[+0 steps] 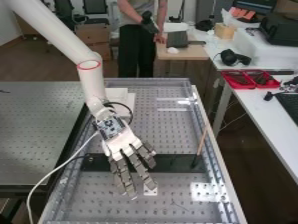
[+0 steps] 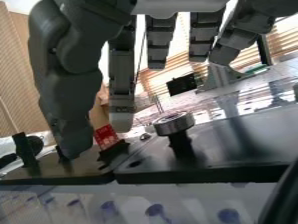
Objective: Grab the pcb board and place it in the clear container
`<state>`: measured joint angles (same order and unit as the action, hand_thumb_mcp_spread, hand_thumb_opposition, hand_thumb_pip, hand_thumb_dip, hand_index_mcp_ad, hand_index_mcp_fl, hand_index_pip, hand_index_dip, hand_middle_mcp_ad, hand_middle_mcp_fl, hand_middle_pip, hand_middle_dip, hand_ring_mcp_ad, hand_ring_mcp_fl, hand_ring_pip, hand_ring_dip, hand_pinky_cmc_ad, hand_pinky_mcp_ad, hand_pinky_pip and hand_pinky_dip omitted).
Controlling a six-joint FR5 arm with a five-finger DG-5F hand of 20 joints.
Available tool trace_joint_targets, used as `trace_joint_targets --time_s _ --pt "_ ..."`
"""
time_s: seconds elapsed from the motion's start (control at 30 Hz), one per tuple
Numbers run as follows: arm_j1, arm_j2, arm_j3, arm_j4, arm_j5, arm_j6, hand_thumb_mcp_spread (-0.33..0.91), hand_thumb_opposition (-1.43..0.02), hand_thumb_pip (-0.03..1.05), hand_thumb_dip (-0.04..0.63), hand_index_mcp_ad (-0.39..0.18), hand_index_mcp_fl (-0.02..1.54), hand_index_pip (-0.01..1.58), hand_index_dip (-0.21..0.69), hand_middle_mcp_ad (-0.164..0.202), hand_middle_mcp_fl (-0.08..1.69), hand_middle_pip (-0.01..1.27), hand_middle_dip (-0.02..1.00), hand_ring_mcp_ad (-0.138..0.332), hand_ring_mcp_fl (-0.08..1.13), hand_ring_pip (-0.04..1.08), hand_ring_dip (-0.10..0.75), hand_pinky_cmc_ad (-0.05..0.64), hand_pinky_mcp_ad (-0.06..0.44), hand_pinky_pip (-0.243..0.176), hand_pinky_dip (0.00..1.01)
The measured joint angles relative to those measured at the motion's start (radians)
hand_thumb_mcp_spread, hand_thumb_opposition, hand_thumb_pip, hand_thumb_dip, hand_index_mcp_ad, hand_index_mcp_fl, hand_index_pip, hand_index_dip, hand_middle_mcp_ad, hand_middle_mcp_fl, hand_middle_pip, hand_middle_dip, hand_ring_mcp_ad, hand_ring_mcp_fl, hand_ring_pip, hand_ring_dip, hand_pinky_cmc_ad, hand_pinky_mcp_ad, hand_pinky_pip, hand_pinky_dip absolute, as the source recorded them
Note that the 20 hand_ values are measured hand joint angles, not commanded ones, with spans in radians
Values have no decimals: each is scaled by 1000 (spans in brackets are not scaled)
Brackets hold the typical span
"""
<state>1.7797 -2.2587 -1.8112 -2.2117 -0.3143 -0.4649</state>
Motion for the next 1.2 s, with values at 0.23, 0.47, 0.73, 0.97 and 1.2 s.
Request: trace_joint_targets --time_s 0.23,0.47,0.73,0.97,1.2 --pt "-3 -3 4 -9 -3 13 592 -785 328 204 -143 391 1299 211 16 101 134 147 180 30 93 42 312 138 -66 192" --pt "-5 -5 7 -16 -5 20 609 -785 354 222 -140 476 1299 204 14 124 134 150 182 30 93 42 312 136 -65 192" --pt "-7 -6 7 -8 -8 17 616 -810 351 222 -138 499 1290 202 17 124 134 150 180 47 93 42 312 136 -52 188" --pt "-9 -7 9 3 -13 9 614 -827 353 222 -140 525 1292 209 16 124 134 150 180 49 93 42 312 136 -51 192" --pt "-13 -6 10 6 -15 3 609 -838 349 222 -140 545 1292 206 16 124 134 150 180 47 94 42 312 138 -51 192"
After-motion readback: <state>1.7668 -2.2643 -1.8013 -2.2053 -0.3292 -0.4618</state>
